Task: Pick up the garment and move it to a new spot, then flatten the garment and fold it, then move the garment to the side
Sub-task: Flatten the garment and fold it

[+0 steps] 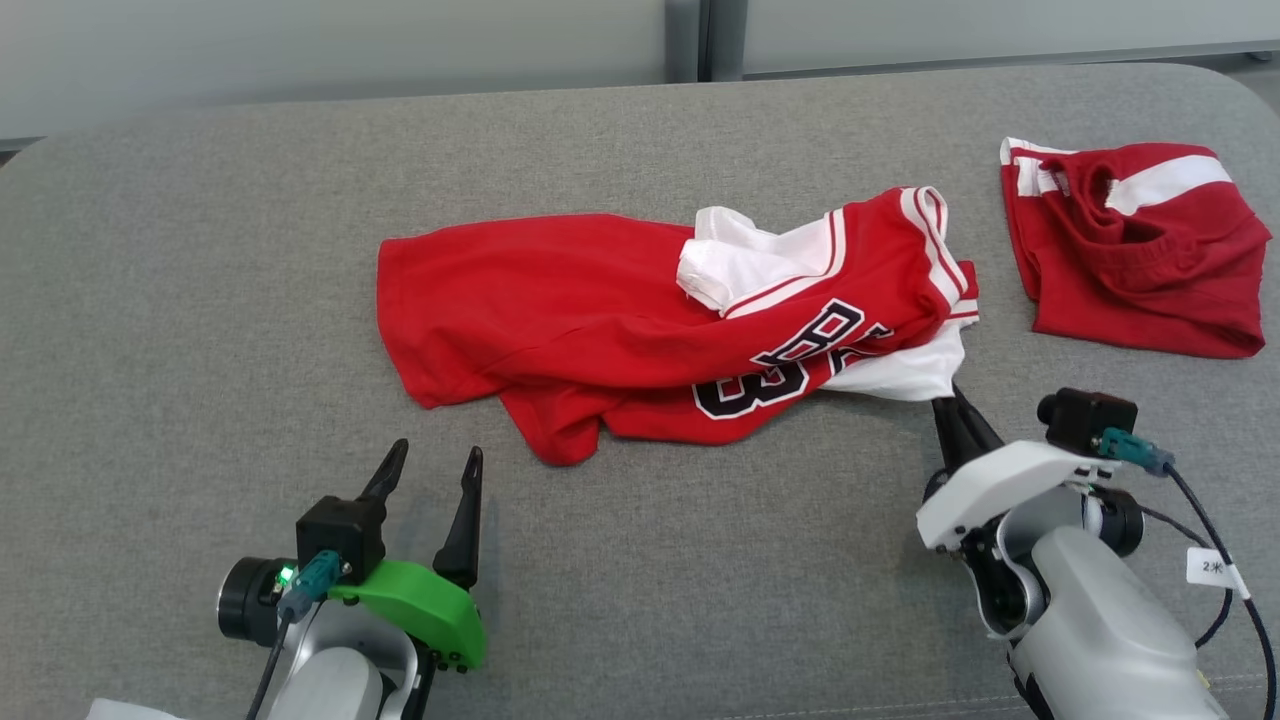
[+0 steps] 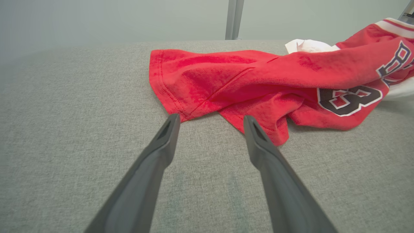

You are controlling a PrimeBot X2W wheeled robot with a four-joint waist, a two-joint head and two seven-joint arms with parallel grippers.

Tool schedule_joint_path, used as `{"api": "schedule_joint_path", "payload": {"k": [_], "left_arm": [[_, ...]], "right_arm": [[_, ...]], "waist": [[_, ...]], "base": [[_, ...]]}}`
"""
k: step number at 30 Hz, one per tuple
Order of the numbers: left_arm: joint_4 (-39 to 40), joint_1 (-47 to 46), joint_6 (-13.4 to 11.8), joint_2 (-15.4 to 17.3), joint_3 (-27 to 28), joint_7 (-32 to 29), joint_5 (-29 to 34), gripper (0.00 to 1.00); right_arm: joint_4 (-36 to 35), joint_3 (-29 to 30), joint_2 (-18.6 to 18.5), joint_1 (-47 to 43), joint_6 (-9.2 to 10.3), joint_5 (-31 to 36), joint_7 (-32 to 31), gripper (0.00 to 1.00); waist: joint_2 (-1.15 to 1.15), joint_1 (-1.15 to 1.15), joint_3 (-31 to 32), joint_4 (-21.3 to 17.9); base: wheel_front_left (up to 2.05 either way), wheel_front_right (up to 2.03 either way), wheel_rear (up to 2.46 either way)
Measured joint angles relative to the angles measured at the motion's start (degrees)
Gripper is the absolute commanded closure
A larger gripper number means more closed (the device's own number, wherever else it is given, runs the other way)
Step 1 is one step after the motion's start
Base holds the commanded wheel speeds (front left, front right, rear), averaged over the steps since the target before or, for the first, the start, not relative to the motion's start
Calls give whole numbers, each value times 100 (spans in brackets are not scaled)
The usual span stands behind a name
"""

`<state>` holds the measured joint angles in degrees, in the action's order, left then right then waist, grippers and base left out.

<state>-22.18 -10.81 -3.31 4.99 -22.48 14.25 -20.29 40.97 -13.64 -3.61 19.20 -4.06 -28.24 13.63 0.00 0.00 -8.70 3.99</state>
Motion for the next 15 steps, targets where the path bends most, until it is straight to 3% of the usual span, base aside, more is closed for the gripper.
{"api": "schedule_joint_path", "payload": {"k": [7,15], "left_arm": [[52,157,0,-27,-7,0,-55,0],[151,179,-25,-71,33,1,-71,0]], "right_arm": [[-723,-59,-24,383,-199,8,46,100],[-1561,-313,-54,788,-270,49,54,100]], "waist": [[0,0,115,-175],[0,0,349,-290]], "base": [[0,0,0],[0,0,0]]}}
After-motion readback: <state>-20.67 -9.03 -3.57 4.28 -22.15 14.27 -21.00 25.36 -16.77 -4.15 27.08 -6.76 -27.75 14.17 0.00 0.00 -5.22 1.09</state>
